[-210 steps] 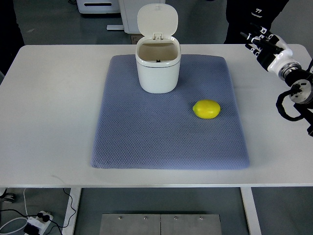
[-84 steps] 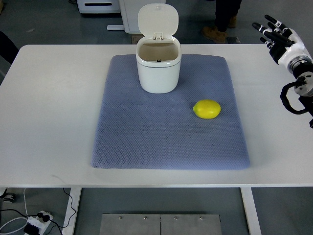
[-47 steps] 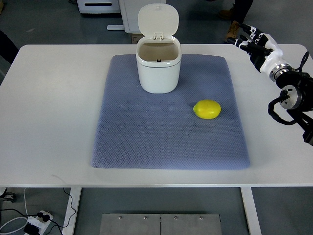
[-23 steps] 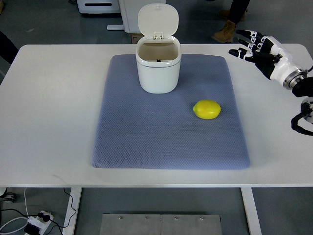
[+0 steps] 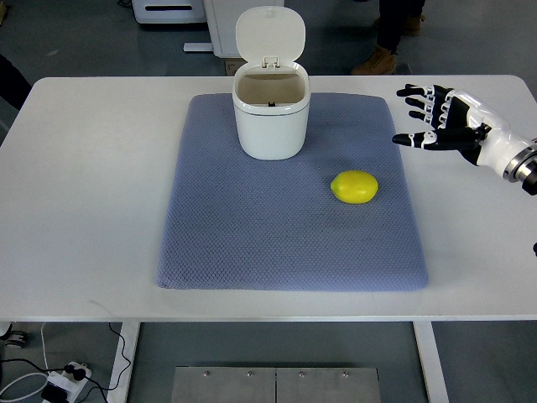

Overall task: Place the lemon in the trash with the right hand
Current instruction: 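Raise and open the right hand, moving it toward the yellow lemon, then lower the open right hand over the yellow lemon, then close the right hand fingers around the yellow lemon, then lift the lemon with the right hand toward the white bin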

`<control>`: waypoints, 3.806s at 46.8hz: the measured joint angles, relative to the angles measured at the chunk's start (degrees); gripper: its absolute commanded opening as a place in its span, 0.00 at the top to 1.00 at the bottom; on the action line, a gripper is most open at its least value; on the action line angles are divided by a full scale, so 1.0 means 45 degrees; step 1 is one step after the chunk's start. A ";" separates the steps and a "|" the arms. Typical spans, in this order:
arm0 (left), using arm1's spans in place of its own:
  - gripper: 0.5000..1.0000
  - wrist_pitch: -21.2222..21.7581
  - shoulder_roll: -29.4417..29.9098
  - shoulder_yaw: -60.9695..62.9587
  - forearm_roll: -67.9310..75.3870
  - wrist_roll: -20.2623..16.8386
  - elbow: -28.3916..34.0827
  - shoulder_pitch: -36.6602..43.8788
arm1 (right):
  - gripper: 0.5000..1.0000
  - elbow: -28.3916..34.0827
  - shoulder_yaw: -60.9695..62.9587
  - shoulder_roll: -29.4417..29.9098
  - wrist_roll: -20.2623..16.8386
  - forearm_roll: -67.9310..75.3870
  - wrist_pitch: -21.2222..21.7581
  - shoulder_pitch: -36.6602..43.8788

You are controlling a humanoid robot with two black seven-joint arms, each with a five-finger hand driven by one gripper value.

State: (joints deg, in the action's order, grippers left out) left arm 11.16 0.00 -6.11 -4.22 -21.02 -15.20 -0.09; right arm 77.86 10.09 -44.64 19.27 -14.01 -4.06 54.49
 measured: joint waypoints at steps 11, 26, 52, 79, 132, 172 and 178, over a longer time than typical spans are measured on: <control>0.00 0.0000 0.0000 0.0000 0.0000 -0.0001 0.0000 0.0000 | 0.00 0.0407 -0.1069 0.0267 -0.0018 -0.1555 -0.1089 0.0055; 0.00 -0.0001 0.0000 -0.0007 0.0001 0.0001 0.0000 -0.0003 | 0.00 0.0363 -0.3187 0.1631 -0.0049 -0.1925 -0.2382 0.1394; 0.00 -0.0001 0.0000 0.0000 0.0001 0.0000 -0.0001 -0.0001 | 0.00 -0.0558 -0.4955 0.2897 -0.0100 -0.1962 -0.3768 0.2225; 0.00 -0.0001 0.0000 0.0000 0.0001 0.0001 0.0000 0.0000 | 0.13 -0.1565 -0.5913 0.3182 -0.0061 -0.2014 -0.3785 0.2186; 0.00 -0.0001 0.0000 -0.0004 0.0001 0.0001 0.0000 -0.0001 | 1.00 -0.1330 -0.6555 0.3217 0.0964 -0.2045 -0.3885 0.2457; 0.00 -0.0001 0.0000 -0.0001 0.0001 0.0001 0.0000 0.0001 | 1.00 -0.1354 -0.6437 0.1366 0.1367 -0.1596 -0.3056 0.4101; 0.00 -0.0001 0.0000 0.0002 0.0001 0.0001 0.0000 0.0000 | 1.00 -0.1503 -0.6421 0.0907 0.1367 -0.1478 -0.2608 0.4510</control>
State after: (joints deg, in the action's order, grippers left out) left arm 11.16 0.00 -6.11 -4.22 -21.02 -15.20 -0.08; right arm 71.09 -18.81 -40.56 25.42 -20.66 -15.80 74.79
